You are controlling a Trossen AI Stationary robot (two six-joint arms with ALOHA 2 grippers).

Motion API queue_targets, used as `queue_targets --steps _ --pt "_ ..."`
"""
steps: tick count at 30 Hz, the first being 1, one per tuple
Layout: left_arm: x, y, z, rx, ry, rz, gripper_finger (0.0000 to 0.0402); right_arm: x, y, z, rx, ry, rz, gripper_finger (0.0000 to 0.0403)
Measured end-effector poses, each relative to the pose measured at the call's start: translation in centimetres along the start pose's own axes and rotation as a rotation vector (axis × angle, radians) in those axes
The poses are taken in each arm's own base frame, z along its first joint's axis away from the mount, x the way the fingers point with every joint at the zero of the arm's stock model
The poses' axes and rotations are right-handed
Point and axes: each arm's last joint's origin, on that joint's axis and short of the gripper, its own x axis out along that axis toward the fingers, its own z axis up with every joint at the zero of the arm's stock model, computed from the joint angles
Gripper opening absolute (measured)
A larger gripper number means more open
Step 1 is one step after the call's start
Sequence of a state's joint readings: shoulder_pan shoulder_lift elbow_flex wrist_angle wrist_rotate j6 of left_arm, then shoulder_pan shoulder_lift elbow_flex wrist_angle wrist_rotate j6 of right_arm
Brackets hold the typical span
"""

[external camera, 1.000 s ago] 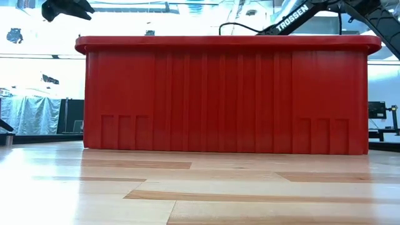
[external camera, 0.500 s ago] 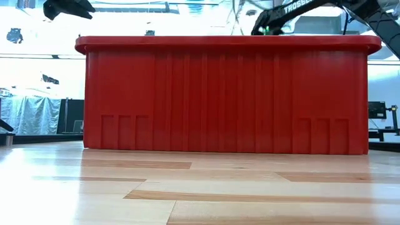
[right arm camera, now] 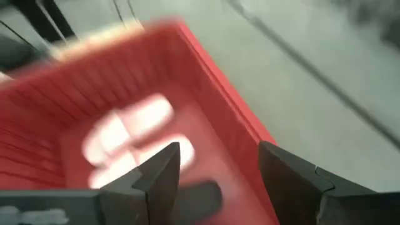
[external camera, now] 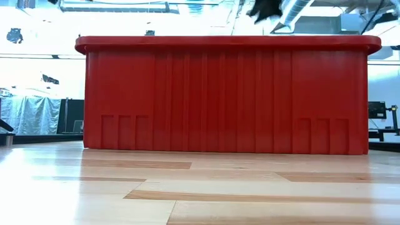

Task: Pick and place slides into bin
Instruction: Return to Home Position

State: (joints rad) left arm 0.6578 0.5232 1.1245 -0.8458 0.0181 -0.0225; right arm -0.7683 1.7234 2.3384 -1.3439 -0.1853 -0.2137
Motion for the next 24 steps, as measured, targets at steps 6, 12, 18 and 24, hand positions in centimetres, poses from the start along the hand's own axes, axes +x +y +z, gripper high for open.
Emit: queue_targets --steps 6,12,18,24 --pt "-2.7 -0.3 2.3 0.034 -0.113 -0.063 0.0114 -6.3 5.3 0.9 -0.042 -0.263 0.098 0.0208" --pt "-6.4 -0.6 2.8 0.089 -0.261 -0.131 0.0114 -9.8 10.2 1.1 -0.086 -0.423 0.278 0.0205" --pt "-12.1 -0.7 0.6 0.095 -0.499 -0.088 0.0114 -10.3 15.6 1.4 -0.127 -0.493 0.330 0.0205" --pt "-16.3 -1.6 -3.2 0.055 -0.643 -0.046 0.0114 -9.1 21.4 0.7 -0.140 -0.538 0.238 0.0204"
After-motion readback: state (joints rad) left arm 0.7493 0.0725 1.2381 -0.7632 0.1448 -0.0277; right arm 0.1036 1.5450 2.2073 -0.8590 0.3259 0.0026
